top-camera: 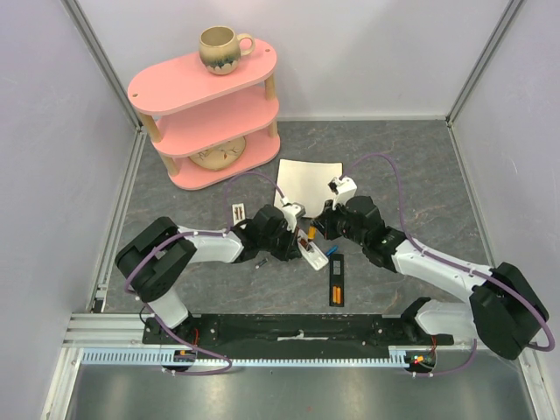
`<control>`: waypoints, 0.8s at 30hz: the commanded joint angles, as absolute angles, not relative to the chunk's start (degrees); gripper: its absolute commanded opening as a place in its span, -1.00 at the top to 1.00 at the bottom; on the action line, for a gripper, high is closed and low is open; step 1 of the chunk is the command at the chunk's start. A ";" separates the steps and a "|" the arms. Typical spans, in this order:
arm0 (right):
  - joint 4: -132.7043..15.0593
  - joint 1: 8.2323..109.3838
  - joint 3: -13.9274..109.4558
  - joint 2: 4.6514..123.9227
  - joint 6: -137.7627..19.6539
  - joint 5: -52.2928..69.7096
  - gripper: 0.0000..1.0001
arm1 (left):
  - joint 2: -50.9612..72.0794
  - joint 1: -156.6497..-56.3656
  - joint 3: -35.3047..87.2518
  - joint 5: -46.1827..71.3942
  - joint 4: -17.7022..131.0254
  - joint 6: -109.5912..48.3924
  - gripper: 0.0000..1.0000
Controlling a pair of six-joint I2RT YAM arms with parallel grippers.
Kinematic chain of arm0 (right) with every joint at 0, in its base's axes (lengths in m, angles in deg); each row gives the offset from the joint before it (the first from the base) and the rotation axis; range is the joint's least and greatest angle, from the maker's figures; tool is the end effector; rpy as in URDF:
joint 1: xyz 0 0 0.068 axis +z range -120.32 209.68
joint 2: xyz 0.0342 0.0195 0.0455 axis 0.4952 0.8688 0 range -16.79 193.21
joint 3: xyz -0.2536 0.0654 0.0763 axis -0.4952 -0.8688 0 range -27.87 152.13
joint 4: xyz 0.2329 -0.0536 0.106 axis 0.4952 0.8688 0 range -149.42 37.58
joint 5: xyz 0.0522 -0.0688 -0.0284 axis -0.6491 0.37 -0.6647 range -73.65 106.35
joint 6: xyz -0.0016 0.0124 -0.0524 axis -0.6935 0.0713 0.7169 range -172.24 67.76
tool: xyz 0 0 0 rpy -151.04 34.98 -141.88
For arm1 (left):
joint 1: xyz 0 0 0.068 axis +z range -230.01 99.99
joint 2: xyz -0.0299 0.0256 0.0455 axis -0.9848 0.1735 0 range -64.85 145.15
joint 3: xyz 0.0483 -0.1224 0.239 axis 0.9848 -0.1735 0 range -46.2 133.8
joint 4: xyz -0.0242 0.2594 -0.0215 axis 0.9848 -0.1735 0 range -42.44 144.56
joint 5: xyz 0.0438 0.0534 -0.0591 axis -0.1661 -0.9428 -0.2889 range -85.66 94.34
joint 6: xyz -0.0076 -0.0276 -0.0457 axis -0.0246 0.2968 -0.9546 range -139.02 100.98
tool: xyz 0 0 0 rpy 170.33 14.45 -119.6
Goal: Unload the batteries from the remote control
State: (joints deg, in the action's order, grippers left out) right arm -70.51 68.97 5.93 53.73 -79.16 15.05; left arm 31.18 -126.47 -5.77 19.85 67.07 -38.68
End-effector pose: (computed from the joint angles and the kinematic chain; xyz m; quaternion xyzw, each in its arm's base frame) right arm 0.2032 0.1672 0.2166 -0.0972 0.8407 0.2989 0.4409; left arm 0.2100 -0.2347 0.1339 0.2629 0.8718 -0.3189 0.2630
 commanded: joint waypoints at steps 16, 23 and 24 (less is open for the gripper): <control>-69.60 68.97 6.94 48.70 -76.41 16.53 1.00 | 35.00 -125.27 -5.85 15.16 63.08 -37.83 0.96; -75.68 68.97 5.53 44.55 -78.87 18.00 1.00 | 35.61 -125.27 -5.33 15.59 62.73 -37.65 0.96; -74.98 68.88 6.05 45.51 -78.70 18.98 1.00 | 35.61 -125.27 -5.33 15.77 62.82 -37.65 0.96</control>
State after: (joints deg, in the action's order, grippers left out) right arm -71.25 68.84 5.25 45.82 -78.00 15.97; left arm 32.73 -125.66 -4.61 19.44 68.38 -38.68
